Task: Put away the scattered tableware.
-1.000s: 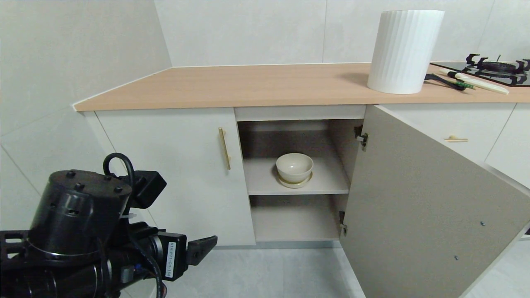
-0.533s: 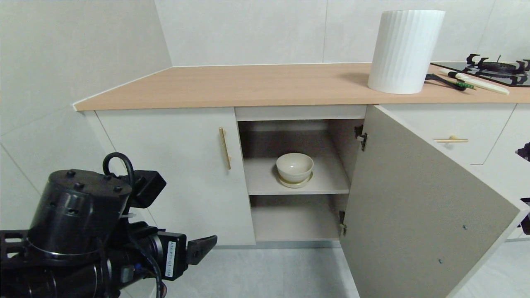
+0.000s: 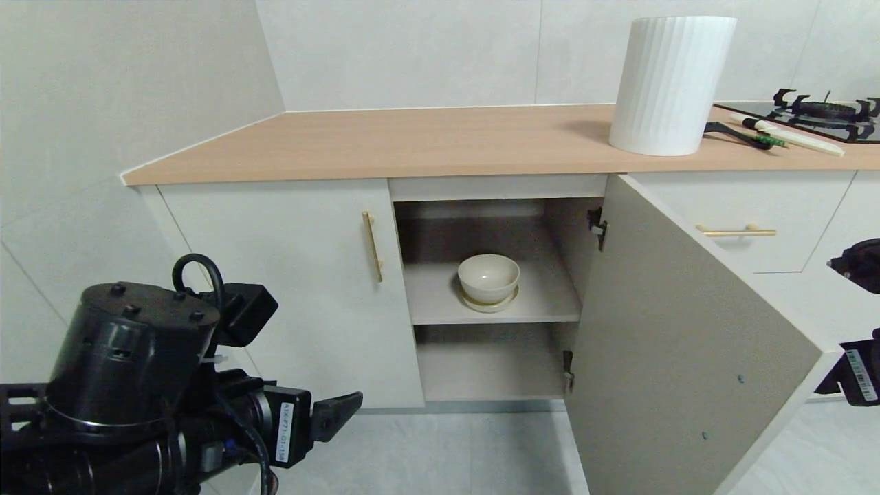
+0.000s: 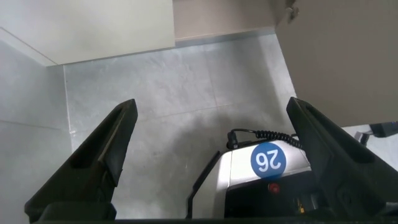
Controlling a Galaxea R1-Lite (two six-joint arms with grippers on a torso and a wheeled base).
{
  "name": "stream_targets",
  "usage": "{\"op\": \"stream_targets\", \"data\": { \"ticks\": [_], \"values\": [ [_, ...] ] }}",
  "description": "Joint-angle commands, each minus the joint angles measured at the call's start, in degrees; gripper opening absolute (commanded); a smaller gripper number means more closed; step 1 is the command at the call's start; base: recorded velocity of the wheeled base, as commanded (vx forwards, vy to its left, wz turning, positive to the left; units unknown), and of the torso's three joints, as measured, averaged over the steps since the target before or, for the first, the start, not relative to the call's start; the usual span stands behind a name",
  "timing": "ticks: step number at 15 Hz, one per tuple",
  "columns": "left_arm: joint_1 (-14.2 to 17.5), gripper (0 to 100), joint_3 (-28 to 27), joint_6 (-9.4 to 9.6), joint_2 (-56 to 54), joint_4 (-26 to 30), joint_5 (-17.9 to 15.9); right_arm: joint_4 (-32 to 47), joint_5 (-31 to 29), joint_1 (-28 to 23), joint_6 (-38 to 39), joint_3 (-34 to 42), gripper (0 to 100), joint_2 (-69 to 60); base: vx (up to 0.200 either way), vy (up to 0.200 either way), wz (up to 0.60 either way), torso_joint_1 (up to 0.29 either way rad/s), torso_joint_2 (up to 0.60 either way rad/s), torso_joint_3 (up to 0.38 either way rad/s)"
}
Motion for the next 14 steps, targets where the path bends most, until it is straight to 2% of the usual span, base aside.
{"op": "stream_targets", "data": {
  "ticks": [1, 3, 9, 14],
  "values": [
    [0.0, 100, 0.0, -0.03, 0.0, 0.0, 0.0, -0.1, 0.1, 3.4, 1.3, 0.3, 100, 0.3, 0.000, 0.000, 0.00, 0.000, 0.00, 0.000],
    [0.0, 100, 0.0, -0.03, 0.0, 0.0, 0.1, -0.2, 1.2, 7.5, 4.1, 0.2, 100, 1.1, 0.000, 0.000, 0.00, 0.000, 0.00, 0.000],
    [0.0, 100, 0.0, -0.03, -0.1, 0.0, 0.1, -5.0, 2.9, 14.4, 11.3, 0.5, 100, 5.3, 0.000, 0.000, 0.00, 0.000, 0.00, 0.000],
    [0.0, 100, 0.0, -0.03, -0.3, 0.0, 0.1, -14.5, 3.2, 19.1, 15.3, 2.6, 100, 8.5, 0.000, 0.000, 0.00, 0.000, 0.00, 0.000]
  ]
}}
